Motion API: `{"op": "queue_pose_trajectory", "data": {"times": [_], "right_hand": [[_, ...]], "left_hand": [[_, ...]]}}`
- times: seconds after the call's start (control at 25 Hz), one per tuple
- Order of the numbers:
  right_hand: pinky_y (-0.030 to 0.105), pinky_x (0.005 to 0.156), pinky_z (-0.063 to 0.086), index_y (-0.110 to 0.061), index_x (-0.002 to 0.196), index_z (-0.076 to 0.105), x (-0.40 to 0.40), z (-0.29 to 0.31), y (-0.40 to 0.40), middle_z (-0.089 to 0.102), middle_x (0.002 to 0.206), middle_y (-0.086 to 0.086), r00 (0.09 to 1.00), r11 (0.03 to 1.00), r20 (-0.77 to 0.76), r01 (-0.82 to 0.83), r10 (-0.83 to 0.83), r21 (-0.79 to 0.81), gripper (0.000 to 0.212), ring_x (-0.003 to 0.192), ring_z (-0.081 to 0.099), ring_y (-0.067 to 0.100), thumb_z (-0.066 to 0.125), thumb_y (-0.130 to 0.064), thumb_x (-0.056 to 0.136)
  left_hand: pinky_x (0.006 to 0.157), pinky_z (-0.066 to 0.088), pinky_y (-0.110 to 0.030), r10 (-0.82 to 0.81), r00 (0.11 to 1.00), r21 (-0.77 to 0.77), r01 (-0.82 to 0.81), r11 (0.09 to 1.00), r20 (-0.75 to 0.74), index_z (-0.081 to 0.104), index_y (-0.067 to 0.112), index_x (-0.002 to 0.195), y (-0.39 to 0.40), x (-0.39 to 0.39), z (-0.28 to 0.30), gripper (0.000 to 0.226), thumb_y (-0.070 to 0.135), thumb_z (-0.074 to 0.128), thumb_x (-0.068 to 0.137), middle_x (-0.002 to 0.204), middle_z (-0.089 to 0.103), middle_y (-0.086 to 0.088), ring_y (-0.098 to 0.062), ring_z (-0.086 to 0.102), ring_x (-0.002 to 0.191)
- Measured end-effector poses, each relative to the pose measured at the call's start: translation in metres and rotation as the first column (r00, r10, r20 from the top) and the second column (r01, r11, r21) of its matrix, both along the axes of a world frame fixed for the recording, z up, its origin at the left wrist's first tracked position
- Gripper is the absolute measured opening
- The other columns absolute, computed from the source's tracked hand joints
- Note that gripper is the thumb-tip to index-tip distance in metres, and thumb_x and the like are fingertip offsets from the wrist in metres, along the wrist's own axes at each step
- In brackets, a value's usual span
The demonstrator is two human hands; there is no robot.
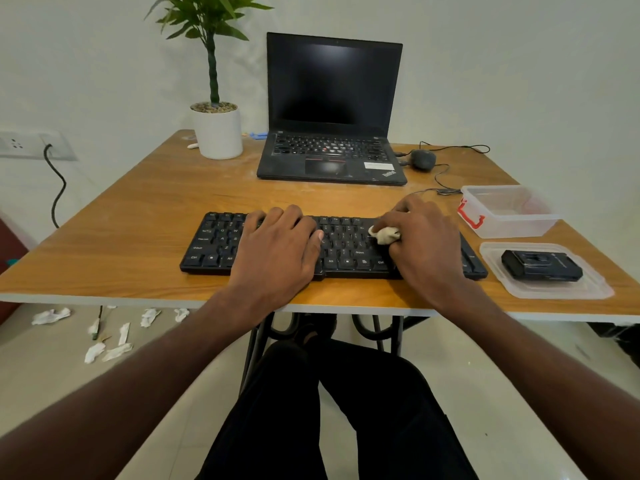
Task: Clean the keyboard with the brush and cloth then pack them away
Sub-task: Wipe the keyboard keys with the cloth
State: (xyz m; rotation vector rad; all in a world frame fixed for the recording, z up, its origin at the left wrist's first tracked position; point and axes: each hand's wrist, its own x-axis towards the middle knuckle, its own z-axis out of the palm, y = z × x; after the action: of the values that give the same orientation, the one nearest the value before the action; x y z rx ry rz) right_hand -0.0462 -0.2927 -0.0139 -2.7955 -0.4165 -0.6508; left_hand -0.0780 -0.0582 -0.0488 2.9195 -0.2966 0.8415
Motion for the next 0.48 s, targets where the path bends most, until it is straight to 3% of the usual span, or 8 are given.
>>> {"op": "queue_pose_trajectory", "data": {"times": [0.08, 0.28, 0.4, 0.48], "right_hand": [[0.051, 0.087, 0.046, -0.036, 0.118, 0.075, 0.001, -0.002, -0.003, 0.058, 0.111, -0.003, 0.999, 0.999, 0.011, 0.042, -0.042, 0.020, 0.040, 0.104, 0.051, 0.021, 0.069, -0.009, 0.088], [0.041, 0.084, 0.037, -0.036, 0.121, 0.072, 0.001, 0.001, 0.005, 0.056, 0.116, -0.005, 0.996, 0.997, -0.060, -0.070, 0.067, -0.039, 0.047, 0.108, 0.049, 0.021, 0.068, -0.004, 0.086], [0.048, 0.085, 0.046, -0.036, 0.113, 0.075, 0.003, 0.007, 0.002, 0.060, 0.117, -0.008, 0.977, 0.983, -0.114, -0.185, 0.182, -0.017, 0.049, 0.110, 0.053, 0.023, 0.066, 0.002, 0.082], [0.053, 0.089, 0.049, -0.033, 0.119, 0.073, 0.006, 0.008, 0.001, 0.064, 0.121, -0.007, 0.975, 0.983, -0.123, -0.184, 0.184, 0.015, 0.055, 0.113, 0.056, 0.025, 0.065, 0.004, 0.079]], "left_hand": [[0.102, 0.039, -0.045, 0.003, 1.000, -0.001, -0.003, 1.000, -0.008, 0.065, 0.022, 0.118, -0.001, 0.000, 0.000, 0.034, 0.040, 0.037, 0.111, 0.117, 0.061, 0.001, -0.021, 0.056, 0.107], [0.101, 0.039, -0.045, 0.013, 1.000, 0.007, -0.013, 1.000, -0.017, 0.064, 0.021, 0.120, -0.001, 0.000, 0.000, 0.033, 0.039, 0.039, 0.111, 0.118, 0.060, -0.001, -0.022, 0.056, 0.107], [0.100, 0.039, -0.045, 0.014, 1.000, 0.006, -0.014, 1.000, -0.002, 0.063, 0.021, 0.119, -0.001, -0.001, 0.000, 0.032, 0.039, 0.038, 0.111, 0.117, 0.060, -0.001, -0.022, 0.055, 0.106], [0.100, 0.038, -0.045, 0.015, 1.000, 0.005, -0.015, 1.000, -0.001, 0.063, 0.020, 0.119, -0.001, -0.001, 0.000, 0.033, 0.039, 0.038, 0.110, 0.117, 0.060, -0.001, -0.022, 0.055, 0.106]]}}
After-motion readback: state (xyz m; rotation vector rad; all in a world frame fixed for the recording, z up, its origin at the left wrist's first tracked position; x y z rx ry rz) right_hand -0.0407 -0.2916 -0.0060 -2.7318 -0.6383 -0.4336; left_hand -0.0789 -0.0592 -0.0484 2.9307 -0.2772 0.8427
